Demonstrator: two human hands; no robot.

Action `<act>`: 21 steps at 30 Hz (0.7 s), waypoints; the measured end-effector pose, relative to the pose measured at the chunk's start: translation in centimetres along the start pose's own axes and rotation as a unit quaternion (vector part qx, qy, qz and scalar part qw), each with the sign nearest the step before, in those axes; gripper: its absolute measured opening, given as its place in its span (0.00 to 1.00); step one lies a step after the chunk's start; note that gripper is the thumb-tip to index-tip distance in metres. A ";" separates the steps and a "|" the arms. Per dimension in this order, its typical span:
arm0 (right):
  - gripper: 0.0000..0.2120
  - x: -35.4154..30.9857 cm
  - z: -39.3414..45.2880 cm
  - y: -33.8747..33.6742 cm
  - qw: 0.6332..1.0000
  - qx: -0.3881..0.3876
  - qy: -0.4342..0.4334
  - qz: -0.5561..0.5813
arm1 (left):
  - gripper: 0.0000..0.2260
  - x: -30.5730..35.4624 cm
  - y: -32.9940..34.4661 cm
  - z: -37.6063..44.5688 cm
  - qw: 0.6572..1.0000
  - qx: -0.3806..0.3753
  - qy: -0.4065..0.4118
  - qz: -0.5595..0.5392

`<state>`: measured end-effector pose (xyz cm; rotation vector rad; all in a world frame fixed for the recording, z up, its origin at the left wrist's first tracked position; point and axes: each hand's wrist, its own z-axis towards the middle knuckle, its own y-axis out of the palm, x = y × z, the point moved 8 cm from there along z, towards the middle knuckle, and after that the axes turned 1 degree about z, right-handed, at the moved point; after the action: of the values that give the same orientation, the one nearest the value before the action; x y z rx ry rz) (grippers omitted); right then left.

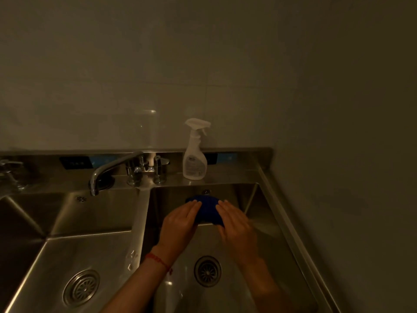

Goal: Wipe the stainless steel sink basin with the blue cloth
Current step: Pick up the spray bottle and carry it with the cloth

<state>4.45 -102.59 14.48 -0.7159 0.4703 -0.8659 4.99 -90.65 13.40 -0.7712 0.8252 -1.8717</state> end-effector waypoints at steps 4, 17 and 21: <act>0.30 0.7 -0.1 1.4 0.998 -0.058 0.020 -0.015 | 0.28 1.0 0.0 1.1 0.999 0.002 0.021 0.033; 0.25 -0.5 2.2 2.4 0.996 -0.022 0.083 -0.016 | 0.26 1.8 1.2 2.8 0.997 0.020 0.053 0.044; 0.25 0.2 2.4 2.5 0.998 -0.013 0.057 -0.017 | 0.26 1.6 1.7 3.3 0.997 0.007 0.067 0.037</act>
<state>7.41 -100.78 14.26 -0.7011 0.5738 -0.9376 7.76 -93.41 14.23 -0.6027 0.9116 -1.8773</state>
